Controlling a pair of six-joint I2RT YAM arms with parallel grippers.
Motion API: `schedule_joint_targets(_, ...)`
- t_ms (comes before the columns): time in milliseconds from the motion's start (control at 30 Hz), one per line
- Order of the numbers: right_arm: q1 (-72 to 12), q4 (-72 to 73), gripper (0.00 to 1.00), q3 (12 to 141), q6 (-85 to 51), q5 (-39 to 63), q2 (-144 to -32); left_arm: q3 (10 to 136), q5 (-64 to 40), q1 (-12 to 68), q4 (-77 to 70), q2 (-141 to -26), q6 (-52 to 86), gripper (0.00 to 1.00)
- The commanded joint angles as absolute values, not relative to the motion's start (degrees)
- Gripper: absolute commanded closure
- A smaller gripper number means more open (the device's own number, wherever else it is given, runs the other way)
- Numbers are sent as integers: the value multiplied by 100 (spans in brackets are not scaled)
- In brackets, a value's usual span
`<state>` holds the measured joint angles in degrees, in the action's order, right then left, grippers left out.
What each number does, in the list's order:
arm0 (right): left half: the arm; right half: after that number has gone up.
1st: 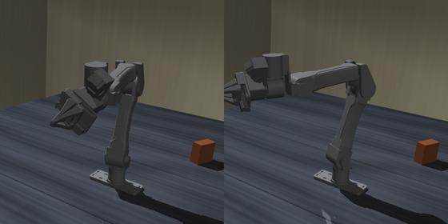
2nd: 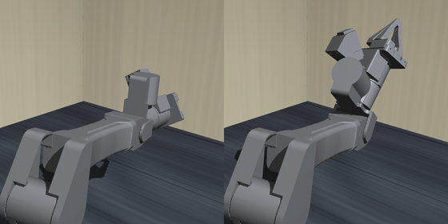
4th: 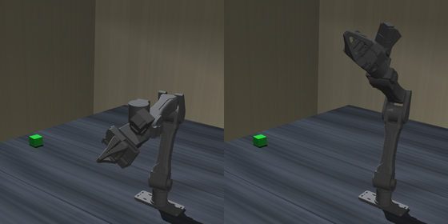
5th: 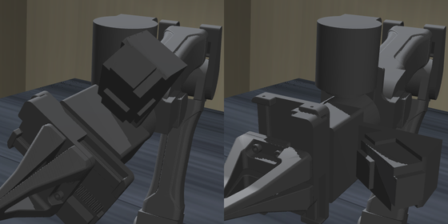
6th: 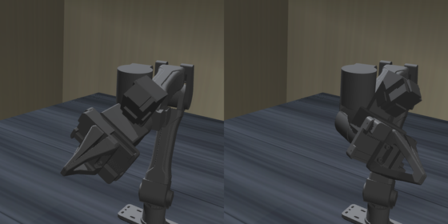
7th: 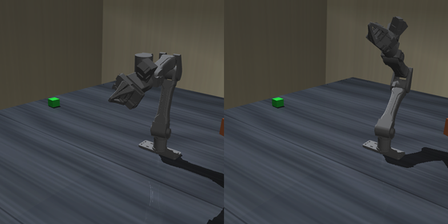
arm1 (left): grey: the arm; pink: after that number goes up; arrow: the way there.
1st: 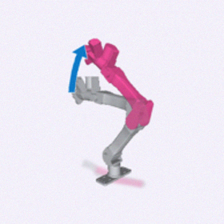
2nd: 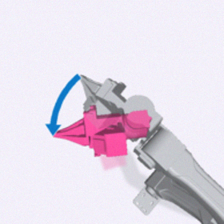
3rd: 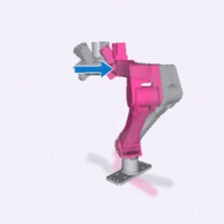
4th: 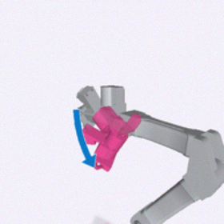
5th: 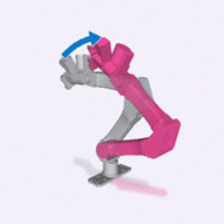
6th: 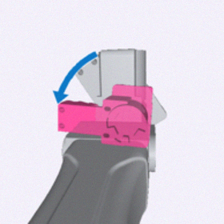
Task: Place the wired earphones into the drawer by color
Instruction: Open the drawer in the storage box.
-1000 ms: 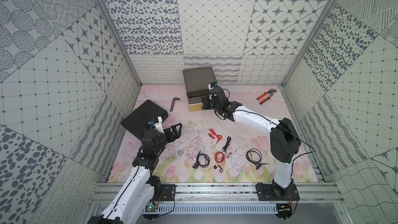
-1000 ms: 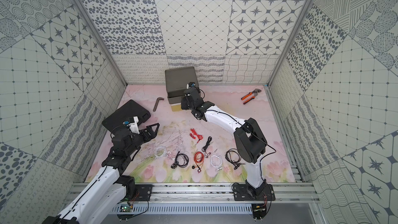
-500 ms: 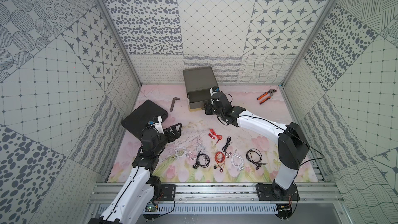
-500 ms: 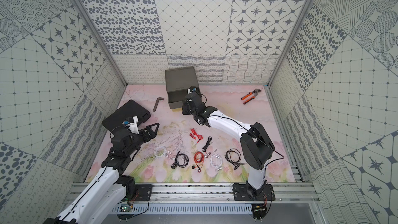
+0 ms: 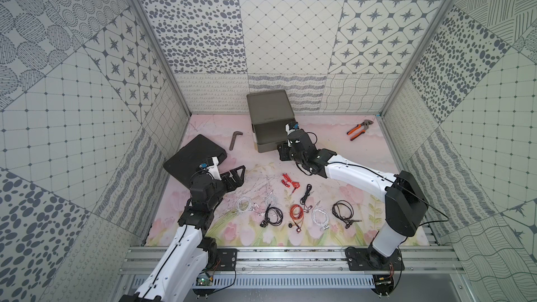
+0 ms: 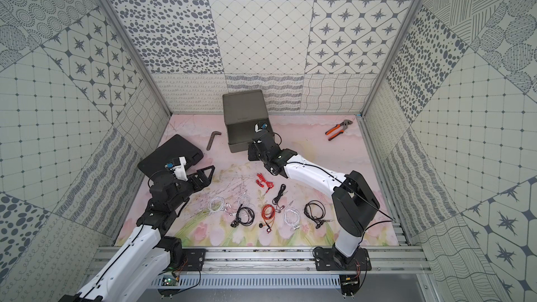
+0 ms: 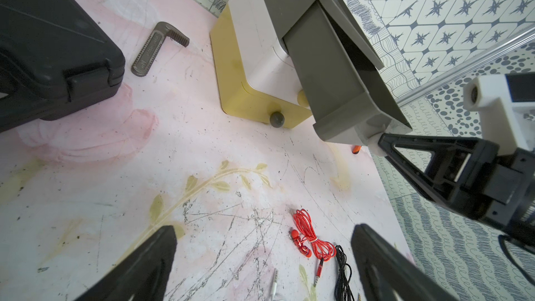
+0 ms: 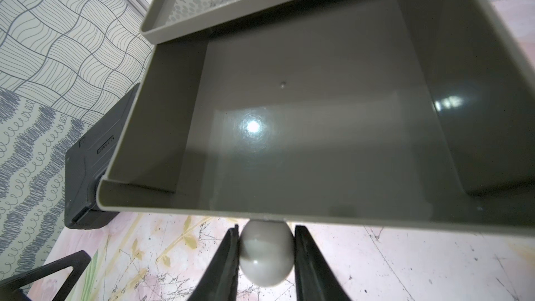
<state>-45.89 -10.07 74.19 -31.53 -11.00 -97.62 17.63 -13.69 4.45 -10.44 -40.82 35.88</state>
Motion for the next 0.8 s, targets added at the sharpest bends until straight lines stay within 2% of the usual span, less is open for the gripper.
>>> schedule_joint_targets(0,-4637,-905,72,7326,-3250,-1248,-9510,1809,-1354,470,-1165,-4068,3480,1)
schedule_joint_targets(133,-4658,-905,69,7295,-3269,-1254,-9465,1811,-1356,474,-1162,-4060,3475,1)
schedule_joint_targets(333,-4658,-936,39,7271,-3265,-1231,-9332,1801,-1403,477,-1202,-4083,3470,1)
schedule_joint_targets(467,-4663,-932,30,7037,-3181,-1201,-9032,1779,-1506,494,-1306,-4117,3472,1)
schedule_joint_targets(767,-4584,-898,22,5987,-2424,-809,-7986,1751,-2082,664,-1875,-4454,3386,1)
